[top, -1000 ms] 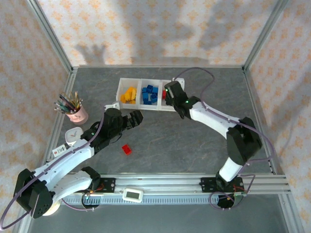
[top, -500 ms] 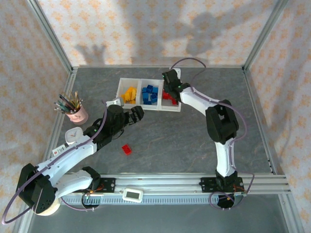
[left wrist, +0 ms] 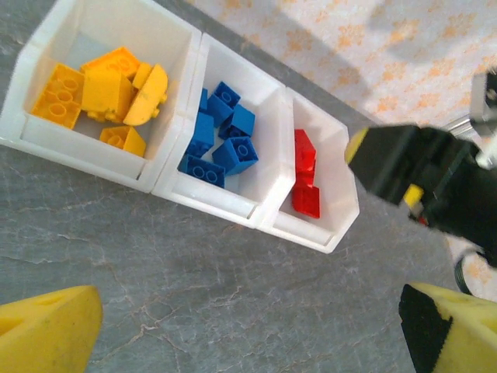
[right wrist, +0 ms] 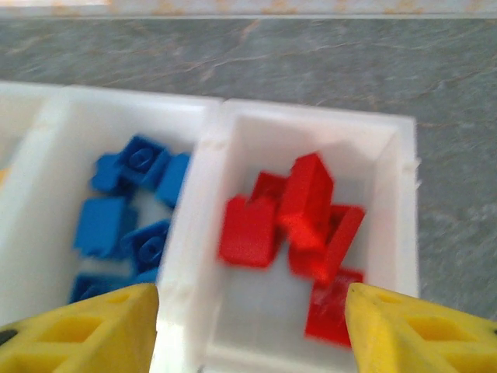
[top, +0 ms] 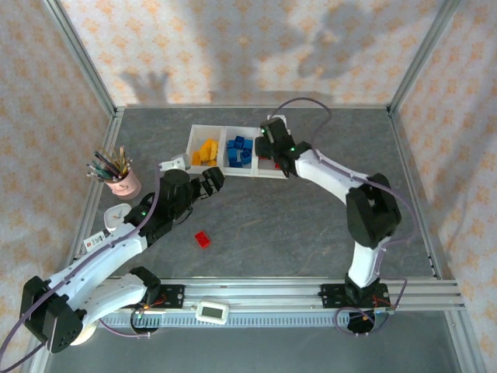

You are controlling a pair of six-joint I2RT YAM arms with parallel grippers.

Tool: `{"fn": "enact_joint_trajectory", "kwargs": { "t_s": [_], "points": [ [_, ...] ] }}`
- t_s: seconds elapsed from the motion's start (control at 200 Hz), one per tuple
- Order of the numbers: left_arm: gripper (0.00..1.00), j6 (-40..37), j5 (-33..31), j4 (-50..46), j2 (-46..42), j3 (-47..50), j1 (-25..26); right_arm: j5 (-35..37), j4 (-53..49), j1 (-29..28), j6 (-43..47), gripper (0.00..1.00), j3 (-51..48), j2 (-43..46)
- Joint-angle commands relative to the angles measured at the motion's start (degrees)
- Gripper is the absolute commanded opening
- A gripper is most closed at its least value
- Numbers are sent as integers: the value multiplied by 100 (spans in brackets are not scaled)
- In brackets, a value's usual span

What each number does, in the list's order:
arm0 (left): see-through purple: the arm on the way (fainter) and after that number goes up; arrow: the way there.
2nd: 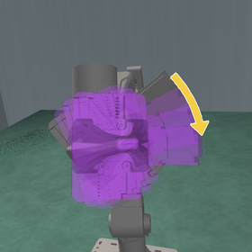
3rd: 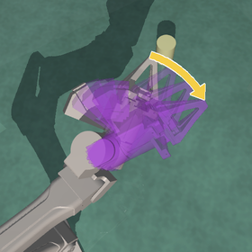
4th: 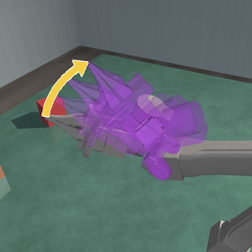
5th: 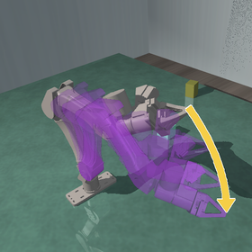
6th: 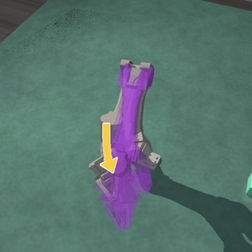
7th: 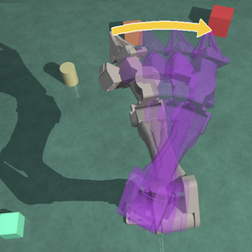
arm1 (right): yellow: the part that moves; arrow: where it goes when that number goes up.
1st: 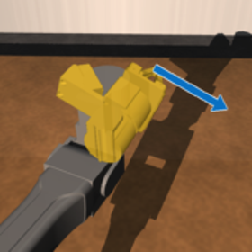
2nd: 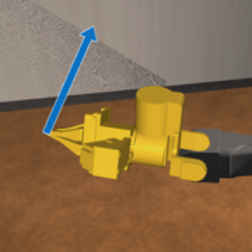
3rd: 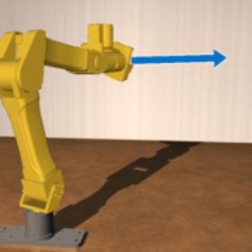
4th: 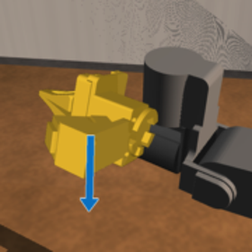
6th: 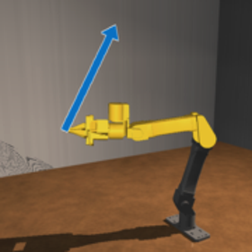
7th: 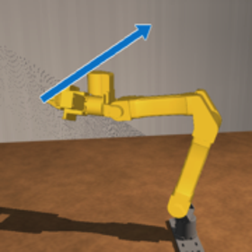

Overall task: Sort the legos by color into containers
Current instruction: Place the lego in the container, then pick up the lego from the bottom-center of the table.

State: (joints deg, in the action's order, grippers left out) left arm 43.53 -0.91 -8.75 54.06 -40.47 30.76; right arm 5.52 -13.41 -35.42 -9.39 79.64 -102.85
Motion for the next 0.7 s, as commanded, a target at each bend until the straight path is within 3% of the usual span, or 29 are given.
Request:
{"fn": "enact_joint_trajectory", "kwargs": {
  "t_s": [0.0, 0.3, 0.5, 0.696],
  "points": [
    [99, -64, -378, -534, -344, 13, -15, -67, 103, -535, -109, 67, -468, 592],
    [99, 218, -938, -1676, -1357, 101, -38, -125, 475, -2148, -811, 75, -1449, 1136],
    [99, 473, -1254, -2467, -1828, 6, -53, 22, 813, -3206, -1106, 80, -1456, 606],
    [99, 651, -1482, -2897, -2107, -70, -45, -190, 963, -3676, -1262, 85, -1087, -143]
  ]
}}
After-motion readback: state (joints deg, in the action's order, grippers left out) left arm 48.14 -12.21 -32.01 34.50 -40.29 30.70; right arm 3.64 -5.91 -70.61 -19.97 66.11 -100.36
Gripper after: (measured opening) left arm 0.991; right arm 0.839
